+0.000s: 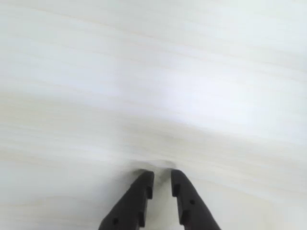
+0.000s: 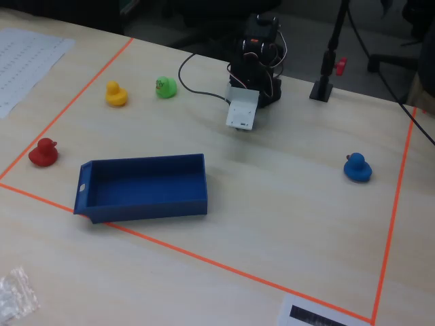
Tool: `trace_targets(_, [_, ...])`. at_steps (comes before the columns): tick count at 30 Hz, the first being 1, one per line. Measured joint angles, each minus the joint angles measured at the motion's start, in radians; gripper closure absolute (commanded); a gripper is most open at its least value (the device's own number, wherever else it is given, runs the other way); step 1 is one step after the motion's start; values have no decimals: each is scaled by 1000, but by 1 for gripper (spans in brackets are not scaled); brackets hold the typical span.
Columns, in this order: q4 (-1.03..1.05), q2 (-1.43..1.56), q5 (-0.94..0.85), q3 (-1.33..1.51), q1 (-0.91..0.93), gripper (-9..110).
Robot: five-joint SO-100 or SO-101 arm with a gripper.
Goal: Grasp blue duck and put it into box.
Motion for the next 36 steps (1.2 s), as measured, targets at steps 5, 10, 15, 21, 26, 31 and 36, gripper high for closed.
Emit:
trace_targets(5, [0, 0, 0, 0, 0, 99])
trace_targets(10, [0, 0, 0, 0, 0, 99])
trace_targets(15, [0, 0, 0, 0, 0, 100])
trace_targets(21, [0, 0, 0, 0, 0, 101])
trace_targets(26, [0, 0, 0, 0, 0, 101])
trace_targets(31, [0, 0, -8, -2, -32, 96])
trace_targets(36, [-78, -127, -67, -41, -100, 88])
